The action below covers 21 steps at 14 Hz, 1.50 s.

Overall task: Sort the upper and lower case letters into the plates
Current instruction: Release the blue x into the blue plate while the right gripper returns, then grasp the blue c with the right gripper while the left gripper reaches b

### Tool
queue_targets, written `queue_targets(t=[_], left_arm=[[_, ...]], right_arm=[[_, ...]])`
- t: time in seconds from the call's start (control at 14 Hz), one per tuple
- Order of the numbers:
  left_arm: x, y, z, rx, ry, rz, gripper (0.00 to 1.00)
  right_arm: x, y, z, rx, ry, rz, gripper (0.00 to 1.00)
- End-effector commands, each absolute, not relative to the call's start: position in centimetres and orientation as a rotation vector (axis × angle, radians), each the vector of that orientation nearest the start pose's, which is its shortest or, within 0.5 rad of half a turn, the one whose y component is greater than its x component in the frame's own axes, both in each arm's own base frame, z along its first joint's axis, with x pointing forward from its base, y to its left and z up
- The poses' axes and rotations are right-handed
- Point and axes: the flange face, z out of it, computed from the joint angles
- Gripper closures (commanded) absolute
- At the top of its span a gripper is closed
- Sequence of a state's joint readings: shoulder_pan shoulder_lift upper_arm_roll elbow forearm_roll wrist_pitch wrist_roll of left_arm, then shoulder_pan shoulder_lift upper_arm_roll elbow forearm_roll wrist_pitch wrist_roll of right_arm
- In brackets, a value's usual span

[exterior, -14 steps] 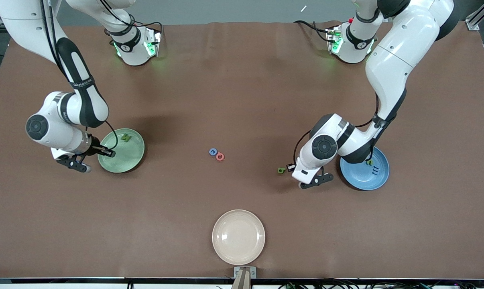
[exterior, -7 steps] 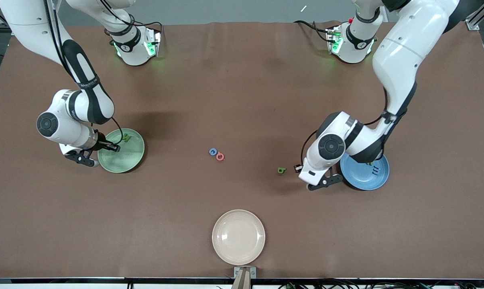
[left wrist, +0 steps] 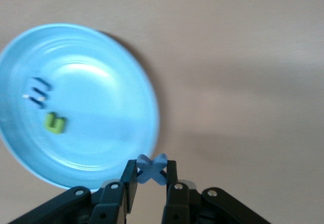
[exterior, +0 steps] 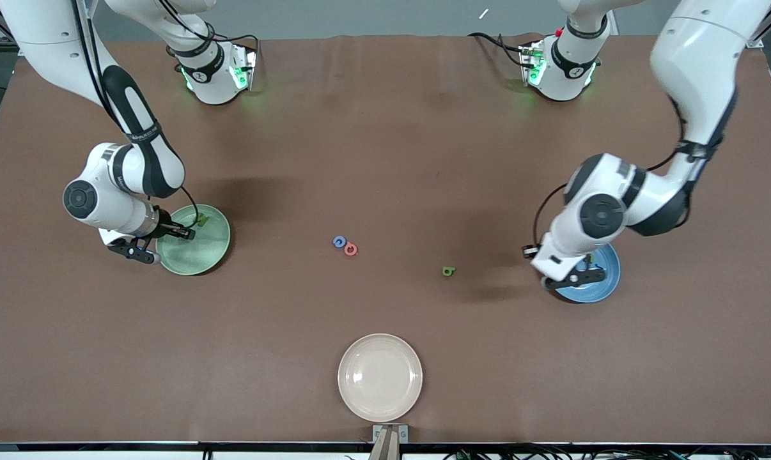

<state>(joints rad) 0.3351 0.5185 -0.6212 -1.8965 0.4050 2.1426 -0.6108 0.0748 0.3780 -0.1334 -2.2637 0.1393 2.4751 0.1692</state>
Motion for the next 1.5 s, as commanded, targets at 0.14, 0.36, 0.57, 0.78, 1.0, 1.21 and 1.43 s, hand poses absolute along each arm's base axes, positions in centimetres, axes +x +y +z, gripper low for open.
queue_targets(t=[0.14, 0.36, 0.57, 0.78, 1.0, 1.21, 1.43], left_arm=[[58.7, -7.3, 23.4, -3.066, -0.037, 0.203, 0.89], [58.6, -5.7, 21.3, -3.069, 0.004, 0.203, 0.89], [58.4, -6.0, 19.2, -3.079, 0.043, 0.212, 0.87], [58.4, -6.1, 18.6, -3.086, 0.041, 0.224, 0.87], [58.3, -6.1, 18.5, -3.086, 0.041, 0.228, 0.83], [58.6, -5.8, 19.4, -3.075, 0.061, 0.212, 0.21], [58.9, -6.7, 23.7, -3.04, 0.124, 0.201, 0.0]], right_arm=[[55.5, -0.7, 23.1, -3.034, 0.538, 0.357, 0.0], [57.6, 6.1, 25.9, -3.036, 0.658, 0.339, 0.0], [58.2, 16.1, 26.9, -2.994, 0.83, 0.281, 0.0], [58.7, 22.7, 25.4, -2.966, 0.928, 0.249, 0.0], [57.8, 27.4, 21.6, -2.932, 1.031, 0.152, 0.0], [56.8, 31.4, 18.8, -2.887, 1.149, 0.094, 0.0], [55.6, 34.4, 18.7, -2.864, 1.196, 0.081, 0.0]])
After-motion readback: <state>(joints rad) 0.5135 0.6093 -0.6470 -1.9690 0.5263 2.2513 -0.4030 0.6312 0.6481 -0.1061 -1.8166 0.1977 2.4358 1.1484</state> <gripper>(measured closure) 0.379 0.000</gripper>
